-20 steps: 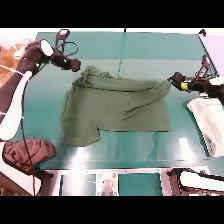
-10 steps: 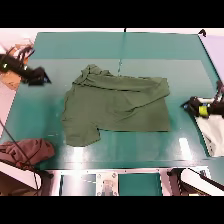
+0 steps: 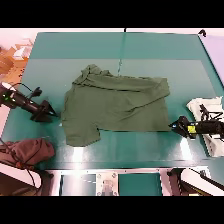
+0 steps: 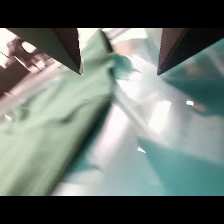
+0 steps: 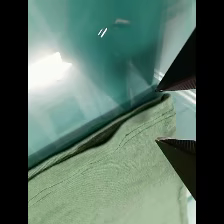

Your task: Fold the shirts.

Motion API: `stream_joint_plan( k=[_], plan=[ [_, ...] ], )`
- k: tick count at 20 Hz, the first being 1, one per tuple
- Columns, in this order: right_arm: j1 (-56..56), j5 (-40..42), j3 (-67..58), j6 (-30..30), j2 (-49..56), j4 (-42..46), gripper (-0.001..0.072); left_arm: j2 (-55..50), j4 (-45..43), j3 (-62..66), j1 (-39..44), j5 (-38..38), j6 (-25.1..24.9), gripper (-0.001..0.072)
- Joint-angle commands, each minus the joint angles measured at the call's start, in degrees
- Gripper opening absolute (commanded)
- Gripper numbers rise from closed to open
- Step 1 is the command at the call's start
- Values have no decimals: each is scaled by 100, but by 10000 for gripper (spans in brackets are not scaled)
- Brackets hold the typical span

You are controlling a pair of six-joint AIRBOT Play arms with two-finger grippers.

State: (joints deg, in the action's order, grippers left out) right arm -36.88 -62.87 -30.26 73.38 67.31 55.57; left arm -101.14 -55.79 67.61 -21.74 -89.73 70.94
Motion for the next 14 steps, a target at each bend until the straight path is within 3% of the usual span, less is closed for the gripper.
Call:
stream_joint_plan(
  k=[1, 4, 5, 6, 7, 12, 13, 14],
  plan=[
    [-4, 111, 76, -105, 247, -214, 361, -11, 638, -575, 345, 927, -422, 486],
    [63, 107, 76, -367, 560, -625, 362, -11, 669, -581, 826, 1130, -446, 484],
    [131, 107, 76, -398, 619, -643, 361, -11, 667, -581, 892, 1115, -442, 438],
    [212, 107, 76, -426, 656, -654, 361, -11, 667, -581, 914, 1082, -494, 136],
    [313, 109, 74, -428, 669, -654, 361, -11, 651, -560, 914, 1045, -525, 26],
    [494, 105, 74, -448, 671, -664, 350, -11, 577, -295, 914, 1019, -498, 25],
    [494, 101, 74, -496, 671, -721, 287, -11, 553, -260, 914, 1005, -498, 25],
    [494, 103, 72, -577, 669, -824, 140, -11, 529, -223, 914, 970, -498, 25]
  ],
)
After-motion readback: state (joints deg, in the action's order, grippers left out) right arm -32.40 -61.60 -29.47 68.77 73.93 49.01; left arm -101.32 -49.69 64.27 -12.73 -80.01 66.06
